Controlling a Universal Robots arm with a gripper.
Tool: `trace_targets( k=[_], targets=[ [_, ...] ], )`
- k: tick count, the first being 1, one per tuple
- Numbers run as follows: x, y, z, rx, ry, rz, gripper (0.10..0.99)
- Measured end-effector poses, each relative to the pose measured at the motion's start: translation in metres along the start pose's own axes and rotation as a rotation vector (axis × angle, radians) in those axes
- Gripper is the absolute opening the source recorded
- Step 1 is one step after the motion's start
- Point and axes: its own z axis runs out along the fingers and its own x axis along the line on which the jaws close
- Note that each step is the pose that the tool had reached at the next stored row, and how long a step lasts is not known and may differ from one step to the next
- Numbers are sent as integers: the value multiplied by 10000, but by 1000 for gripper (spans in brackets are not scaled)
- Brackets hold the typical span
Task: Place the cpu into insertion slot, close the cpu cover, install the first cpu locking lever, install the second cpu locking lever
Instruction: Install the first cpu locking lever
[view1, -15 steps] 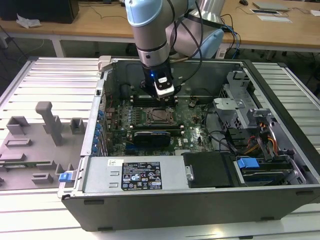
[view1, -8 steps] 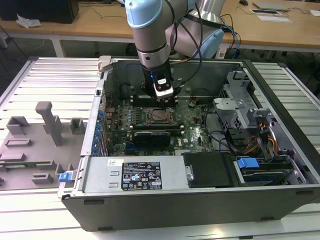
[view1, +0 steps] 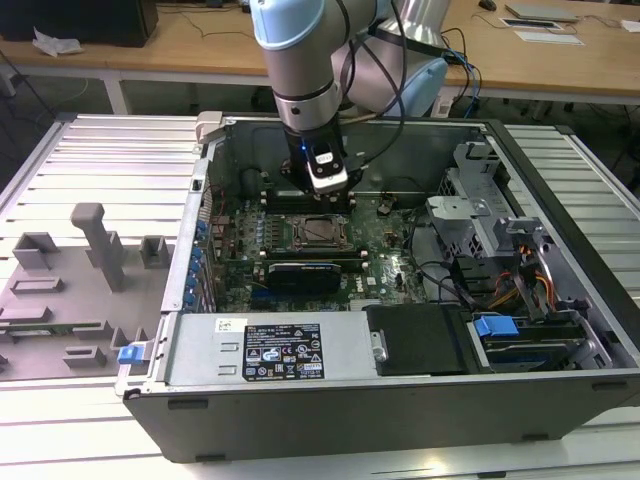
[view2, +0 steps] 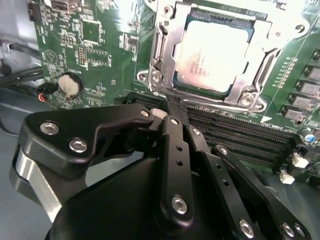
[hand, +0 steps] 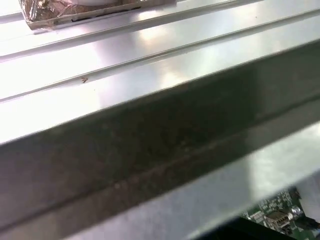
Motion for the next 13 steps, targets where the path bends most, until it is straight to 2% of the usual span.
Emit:
trace_targets(
  k=[2,6,9,12,13],
  targets=[
    [-3,2,-16,185,-68,-48,106],
    [-12,5,-58,458,-168,-117,106],
    [-24,13,-112,482,-178,-125,106],
    [-25,14,-116,481,-179,-123,106],
    [-32,16,-113,564,31,-115,106]
  ],
)
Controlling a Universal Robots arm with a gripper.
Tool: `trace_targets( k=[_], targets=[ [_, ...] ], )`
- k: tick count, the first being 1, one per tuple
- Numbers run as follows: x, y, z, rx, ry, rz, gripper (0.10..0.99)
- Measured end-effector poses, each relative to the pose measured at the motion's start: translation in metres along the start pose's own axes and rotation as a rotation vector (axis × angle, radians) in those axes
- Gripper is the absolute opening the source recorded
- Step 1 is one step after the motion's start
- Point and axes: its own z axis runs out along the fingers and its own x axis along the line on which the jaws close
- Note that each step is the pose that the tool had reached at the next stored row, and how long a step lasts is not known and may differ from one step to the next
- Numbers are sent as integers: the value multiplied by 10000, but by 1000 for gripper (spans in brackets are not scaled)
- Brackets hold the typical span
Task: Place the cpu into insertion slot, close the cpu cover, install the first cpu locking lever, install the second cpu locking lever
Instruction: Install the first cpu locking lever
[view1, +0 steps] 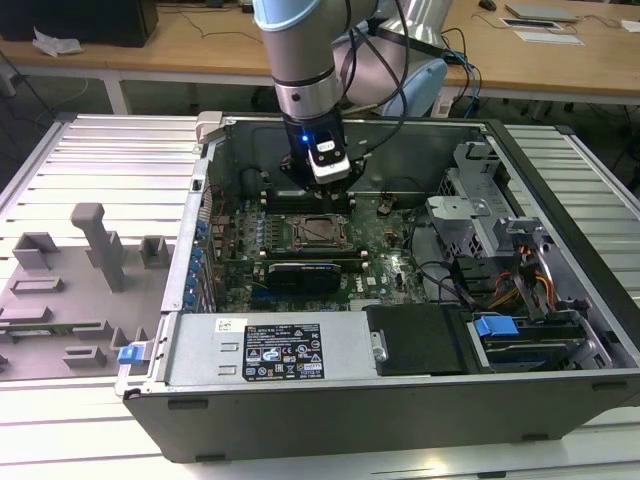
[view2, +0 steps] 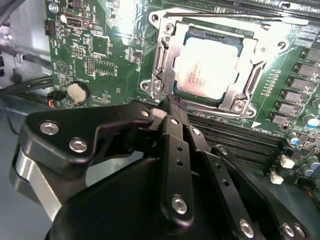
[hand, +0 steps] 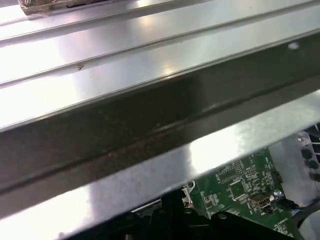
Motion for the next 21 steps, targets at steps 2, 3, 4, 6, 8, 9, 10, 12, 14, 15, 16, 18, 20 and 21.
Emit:
trace_targets(
  k=[2,3,4,6,8,9,10,12,14,15,16,18,20,21],
  targets=[
    [-16,6,7,140,381,2,106],
    [-25,9,10,208,563,4,106],
    [-32,12,12,272,737,4,106],
    [-46,17,17,414,1109,8,106],
    [-60,-18,17,442,1160,7,106],
    [-69,-41,17,443,1159,6,106],
    [-77,-62,17,443,1158,6,106],
    [-95,-110,17,446,1157,8,106],
    [-115,-164,16,451,1156,4,106],
    [-124,-189,16,455,1155,3,106],
    [-133,-214,16,457,1153,4,106],
    [-149,-257,16,467,1149,3,106],
    [-151,-263,16,542,1121,-97,106],
    [-151,-263,15,532,1126,-269,106]
  ],
)
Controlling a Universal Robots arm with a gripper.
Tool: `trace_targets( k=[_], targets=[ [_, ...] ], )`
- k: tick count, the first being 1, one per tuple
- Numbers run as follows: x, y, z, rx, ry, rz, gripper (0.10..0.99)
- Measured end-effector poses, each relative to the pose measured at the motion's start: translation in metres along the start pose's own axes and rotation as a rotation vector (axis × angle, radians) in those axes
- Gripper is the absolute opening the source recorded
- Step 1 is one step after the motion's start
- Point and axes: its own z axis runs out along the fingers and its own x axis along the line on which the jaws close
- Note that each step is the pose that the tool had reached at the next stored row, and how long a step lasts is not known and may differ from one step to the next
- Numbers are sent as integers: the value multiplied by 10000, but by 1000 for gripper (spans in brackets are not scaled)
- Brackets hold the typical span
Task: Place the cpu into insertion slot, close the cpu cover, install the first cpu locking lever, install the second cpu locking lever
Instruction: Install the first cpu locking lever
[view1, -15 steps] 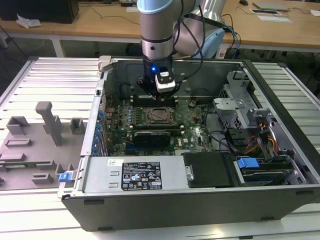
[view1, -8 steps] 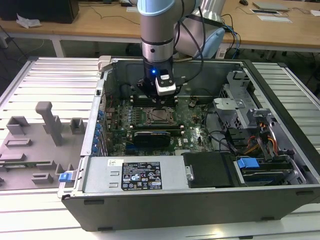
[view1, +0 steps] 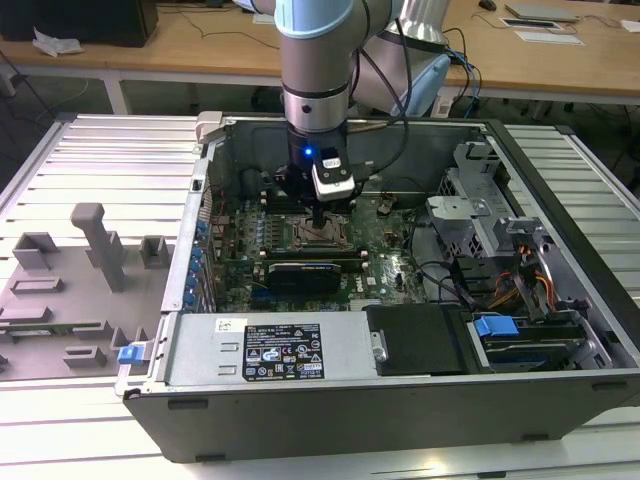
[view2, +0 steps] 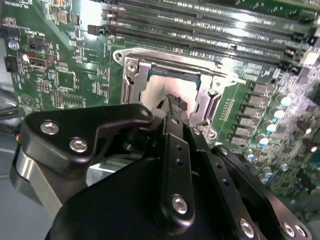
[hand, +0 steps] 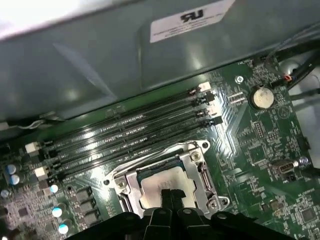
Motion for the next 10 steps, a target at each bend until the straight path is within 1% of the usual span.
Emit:
trace_targets(
  k=[3,4,7,8,9,10],
  targets=[
    [1,1,1,-34,8,-643,106],
    [0,1,0,-6,0,-735,106],
    [-5,2,-54,175,-55,-772,106],
    [-9,3,-100,254,-79,-779,106],
    [-13,4,-144,298,-92,-785,106],
    [-15,5,-167,306,-94,-787,106]
  ],
)
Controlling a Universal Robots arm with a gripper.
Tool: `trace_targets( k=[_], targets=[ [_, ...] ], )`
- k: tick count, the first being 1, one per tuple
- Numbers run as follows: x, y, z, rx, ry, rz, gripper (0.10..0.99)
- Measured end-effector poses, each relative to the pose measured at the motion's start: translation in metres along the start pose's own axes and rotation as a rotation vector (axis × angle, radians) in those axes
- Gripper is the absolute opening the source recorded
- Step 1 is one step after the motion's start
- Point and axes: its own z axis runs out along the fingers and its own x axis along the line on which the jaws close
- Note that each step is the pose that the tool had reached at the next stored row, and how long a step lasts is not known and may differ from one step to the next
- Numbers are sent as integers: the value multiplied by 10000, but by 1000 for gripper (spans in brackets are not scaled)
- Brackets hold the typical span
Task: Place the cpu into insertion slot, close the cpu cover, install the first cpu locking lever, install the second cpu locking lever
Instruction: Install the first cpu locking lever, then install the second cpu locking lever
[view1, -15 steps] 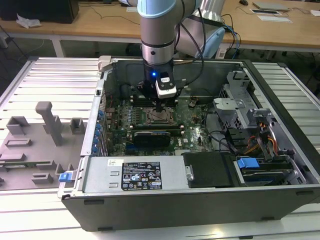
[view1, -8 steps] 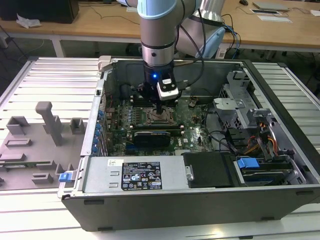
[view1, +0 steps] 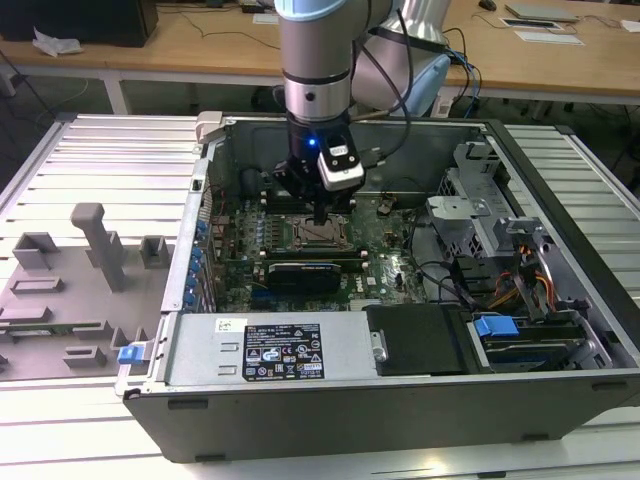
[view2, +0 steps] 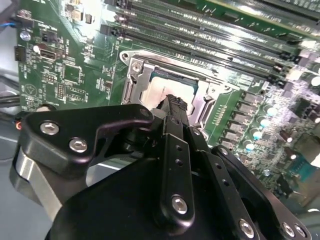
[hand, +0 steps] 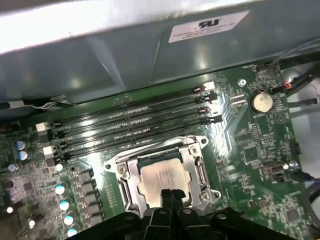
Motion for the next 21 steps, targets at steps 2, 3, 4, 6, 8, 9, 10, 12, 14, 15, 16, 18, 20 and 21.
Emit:
trace_targets(
  k=[2,3,4,6,8,9,10,12,14,15,16,18,20,21],
  targets=[
    [-4,-1,-49,4,-2,2,106],
    [-5,-1,-63,5,-2,2,106],
    [-6,0,-64,3,-3,2,106],
    [-6,0,-65,2,-3,2,106],
    [-6,-1,-67,4,-2,2,106],
    [-6,-1,-71,4,-2,2,106],
    [-7,-1,-74,5,-2,2,106],
    [-7,-1,-76,5,-2,2,106],
    [-7,-1,-77,4,-2,2,106],
    [-7,-1,-77,4,-2,2,106],
    [-7,-1,-78,3,-2,2,106],
    [-7,-1,-81,5,-2,2,106],
    [-8,-5,-83,7,0,1,106],
    [-10,-13,-83,6,0,1,106]
  ],
)
